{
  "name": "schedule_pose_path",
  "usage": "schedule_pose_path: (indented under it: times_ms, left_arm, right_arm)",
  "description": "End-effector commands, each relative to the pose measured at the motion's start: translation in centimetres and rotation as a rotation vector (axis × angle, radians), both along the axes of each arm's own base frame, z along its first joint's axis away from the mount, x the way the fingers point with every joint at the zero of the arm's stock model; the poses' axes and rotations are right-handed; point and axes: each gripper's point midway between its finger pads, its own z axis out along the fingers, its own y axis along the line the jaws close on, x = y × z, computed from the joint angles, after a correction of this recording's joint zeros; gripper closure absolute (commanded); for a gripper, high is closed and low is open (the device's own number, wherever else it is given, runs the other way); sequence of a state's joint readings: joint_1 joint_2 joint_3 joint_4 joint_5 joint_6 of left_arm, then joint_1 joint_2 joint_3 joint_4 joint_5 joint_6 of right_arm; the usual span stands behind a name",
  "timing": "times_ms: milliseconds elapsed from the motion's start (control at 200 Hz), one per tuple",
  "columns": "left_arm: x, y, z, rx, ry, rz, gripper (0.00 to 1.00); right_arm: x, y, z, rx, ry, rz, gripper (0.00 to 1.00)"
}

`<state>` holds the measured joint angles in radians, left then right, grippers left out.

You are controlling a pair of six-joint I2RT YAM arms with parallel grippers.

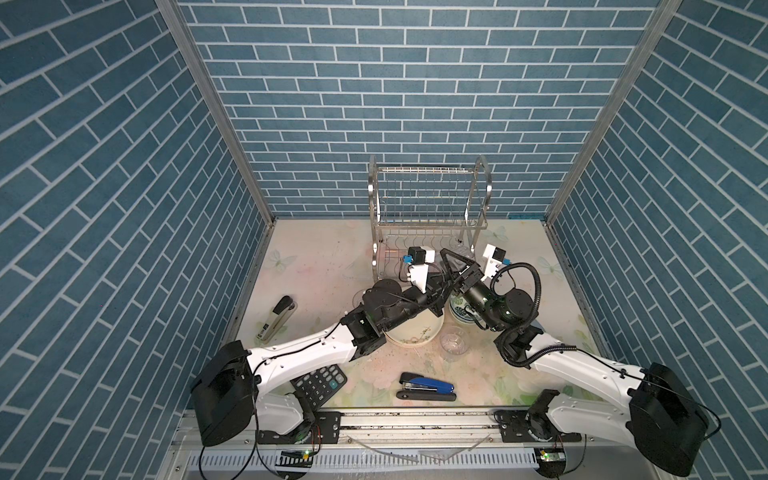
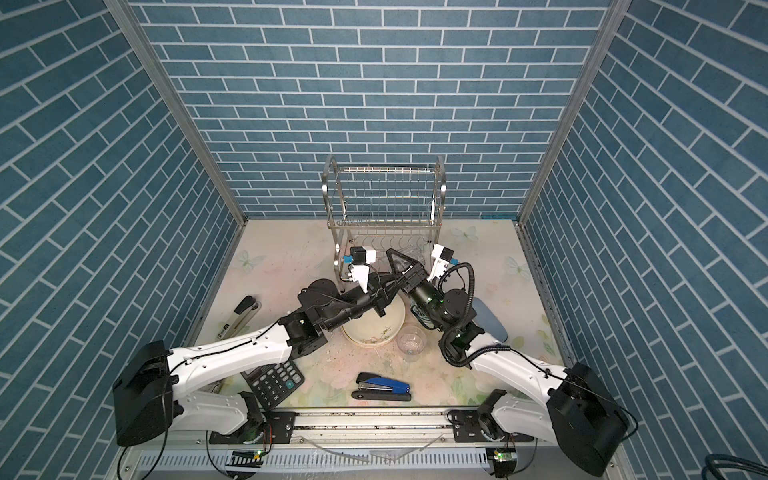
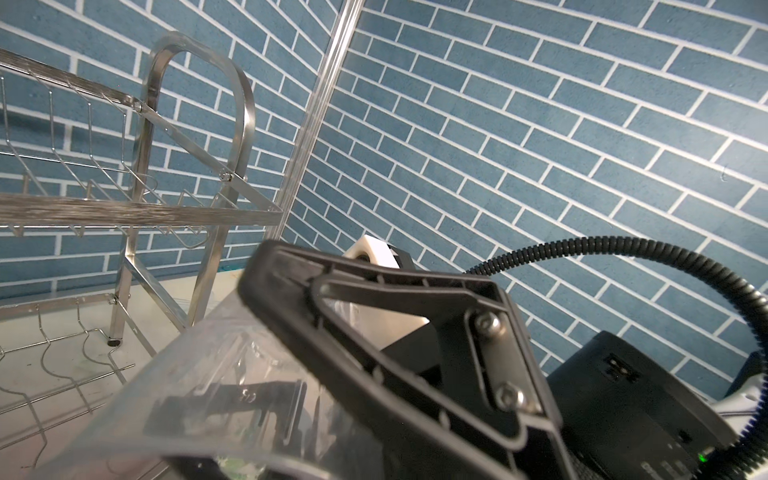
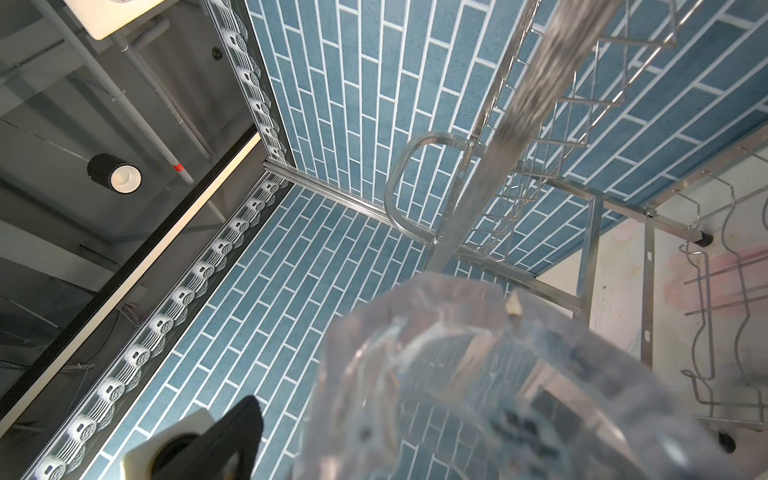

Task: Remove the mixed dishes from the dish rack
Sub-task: 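Open the right gripper and draw it back while the left gripper pulls the cup away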

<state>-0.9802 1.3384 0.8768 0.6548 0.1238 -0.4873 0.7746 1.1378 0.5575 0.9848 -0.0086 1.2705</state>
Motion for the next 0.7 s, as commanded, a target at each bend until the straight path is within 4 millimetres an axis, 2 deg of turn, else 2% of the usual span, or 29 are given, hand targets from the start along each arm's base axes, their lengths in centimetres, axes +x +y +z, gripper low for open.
schedule_pose_path:
  times_ms: [0, 275, 485, 695]
  left_arm:
    - [0.1, 0.8, 0.8, 0.02, 0.01, 0.023, 1.0]
    - [-0.9, 3.2, 0.6, 0.129, 0.011, 0.058, 1.0]
    - [-1.9, 5.5, 0.7, 0.217, 0.027, 0.081, 1.0]
    - [-3.2, 8.6, -0.9, 0.427, 0.093, 0.105, 1.0]
  right_arm:
    - [-0.6, -2.3, 2.4, 0.008, -0.098, -0.085, 0.01]
    - [-0.6, -4.6, 1.9, -0.136, -0.094, -0.209, 0.01]
    - [-0.6, -5.5, 1.4, -0.194, -0.095, -0.258, 0.01]
    - [-0.4, -6.0, 0.7, -0.243, -0.089, -0.29, 0.02]
